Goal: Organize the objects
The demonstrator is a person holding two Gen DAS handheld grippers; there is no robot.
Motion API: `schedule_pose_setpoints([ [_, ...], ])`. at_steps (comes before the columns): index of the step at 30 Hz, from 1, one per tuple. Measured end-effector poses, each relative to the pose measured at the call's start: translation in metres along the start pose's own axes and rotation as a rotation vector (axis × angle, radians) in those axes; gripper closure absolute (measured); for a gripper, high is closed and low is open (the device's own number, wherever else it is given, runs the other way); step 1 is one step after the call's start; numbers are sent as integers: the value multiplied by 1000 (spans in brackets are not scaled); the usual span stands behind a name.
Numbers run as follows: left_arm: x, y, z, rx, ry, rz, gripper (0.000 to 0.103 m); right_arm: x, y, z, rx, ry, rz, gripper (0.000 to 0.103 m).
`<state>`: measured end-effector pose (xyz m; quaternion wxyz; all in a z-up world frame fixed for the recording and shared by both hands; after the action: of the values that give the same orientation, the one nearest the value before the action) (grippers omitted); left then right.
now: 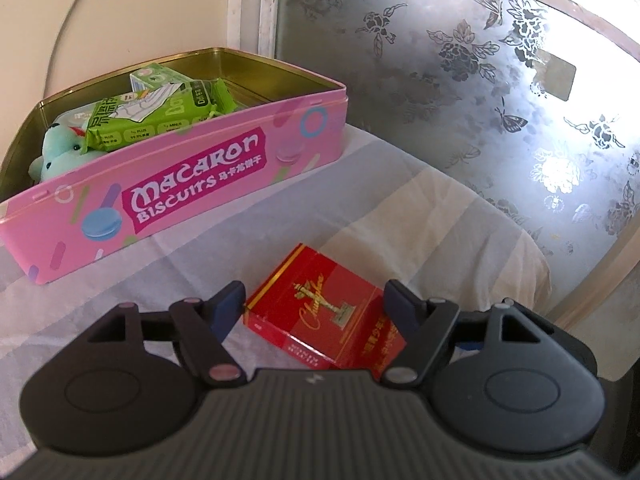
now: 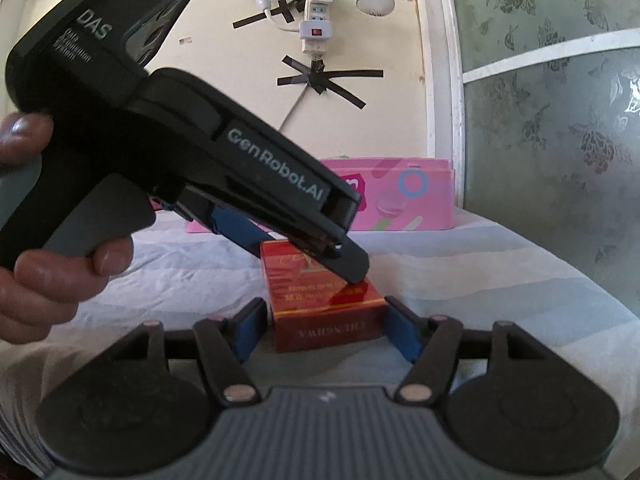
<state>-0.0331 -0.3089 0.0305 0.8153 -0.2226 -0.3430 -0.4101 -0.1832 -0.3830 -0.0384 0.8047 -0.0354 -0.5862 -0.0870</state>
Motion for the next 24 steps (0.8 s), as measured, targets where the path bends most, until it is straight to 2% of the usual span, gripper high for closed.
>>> schedule_pose_setpoints([
  [5, 0, 2, 0, 2, 4, 9, 23, -3, -2, 2, 0, -19, -11, 34],
  [7, 0, 3, 0, -2, 6, 17, 23, -5, -5, 3, 3, -31, -32, 24],
  [9, 0, 4, 0, -4, 6, 20, 22, -8, -7, 4, 20, -47, -34, 21],
  [13, 0, 6, -1, -6, 7, 24, 21, -13, -5, 2, 53, -74, 11, 6],
  [16, -1, 7, -1, 1, 5, 26, 18, -14, -1, 2, 26, -77, 26, 3],
  [24, -2, 13, -1, 4, 4, 38, 17, -9, -11, -6, -20, -75, 6, 3],
])
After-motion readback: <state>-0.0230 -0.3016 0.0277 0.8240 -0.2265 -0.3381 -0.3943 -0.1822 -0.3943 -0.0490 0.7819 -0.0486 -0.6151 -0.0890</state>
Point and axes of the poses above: each gripper's, at about its wrist camera, not at the fingertips, and z roughly against the way its jaws point, y to its left, x to its top, the point moved 1 cm from there along -z, roughly the way its jaws point
